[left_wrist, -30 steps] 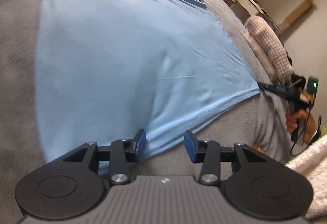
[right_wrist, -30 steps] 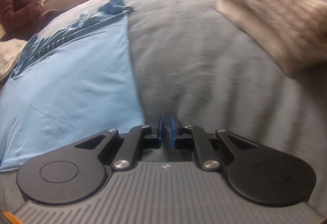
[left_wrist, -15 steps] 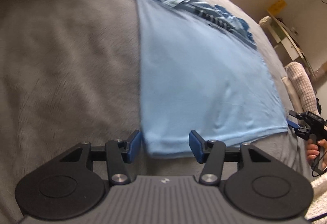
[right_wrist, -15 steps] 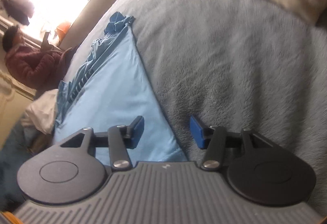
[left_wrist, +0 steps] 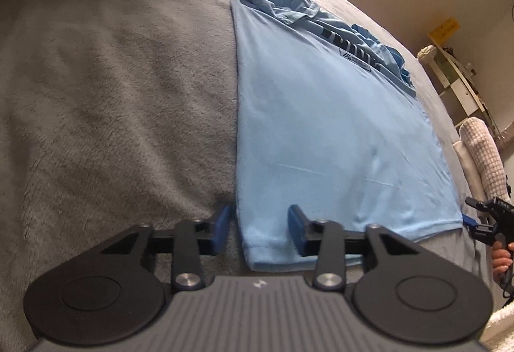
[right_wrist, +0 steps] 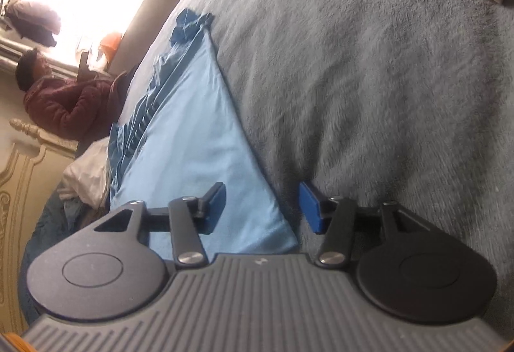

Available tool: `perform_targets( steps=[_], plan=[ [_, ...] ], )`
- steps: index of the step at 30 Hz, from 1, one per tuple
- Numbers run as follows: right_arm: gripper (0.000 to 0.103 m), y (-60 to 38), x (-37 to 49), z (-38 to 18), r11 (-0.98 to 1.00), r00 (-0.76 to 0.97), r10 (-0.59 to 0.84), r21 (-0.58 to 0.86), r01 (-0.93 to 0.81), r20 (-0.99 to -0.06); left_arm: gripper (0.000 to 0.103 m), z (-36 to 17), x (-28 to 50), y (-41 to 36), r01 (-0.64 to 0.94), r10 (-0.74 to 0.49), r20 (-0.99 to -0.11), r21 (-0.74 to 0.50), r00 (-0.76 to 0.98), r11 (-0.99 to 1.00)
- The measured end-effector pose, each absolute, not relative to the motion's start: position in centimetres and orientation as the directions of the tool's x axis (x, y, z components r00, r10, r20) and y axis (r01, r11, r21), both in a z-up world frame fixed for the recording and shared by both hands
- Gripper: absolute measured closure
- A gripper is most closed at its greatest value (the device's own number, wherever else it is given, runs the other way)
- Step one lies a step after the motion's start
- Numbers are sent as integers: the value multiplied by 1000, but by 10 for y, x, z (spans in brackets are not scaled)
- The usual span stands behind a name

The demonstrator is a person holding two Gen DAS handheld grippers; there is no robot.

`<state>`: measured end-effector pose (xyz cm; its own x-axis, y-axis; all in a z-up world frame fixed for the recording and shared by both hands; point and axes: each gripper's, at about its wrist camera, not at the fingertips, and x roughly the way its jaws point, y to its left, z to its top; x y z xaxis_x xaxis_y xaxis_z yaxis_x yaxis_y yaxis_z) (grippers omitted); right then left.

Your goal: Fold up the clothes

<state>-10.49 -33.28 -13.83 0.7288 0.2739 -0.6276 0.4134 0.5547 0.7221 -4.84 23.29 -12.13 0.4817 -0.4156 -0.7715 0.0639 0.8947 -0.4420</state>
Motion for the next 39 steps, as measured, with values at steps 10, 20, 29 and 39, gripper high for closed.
perform_targets(
  steps=[10, 20, 29, 39],
  plan=[
    [95, -329, -110, -148, 523, 721, 300, 740, 423, -625, 98, -122, -49, 224, 69, -400, -799, -415, 449, 907],
    [100, -319, -129, -122, 585, 742, 251, 708, 395, -622, 100, -90, -70, 238, 60, -394, -787, -417, 476, 907],
    [101, -309, -159, -100, 641, 718, 245, 664, 384, -652, 100, -60, -99, 252, 134, -424, -803, -407, 420, 904],
    [101, -288, -218, -101, 675, 585, 282, 591, 443, -761, 100, -63, -138, 267, 183, -407, -873, -368, 270, 911]
  ],
)
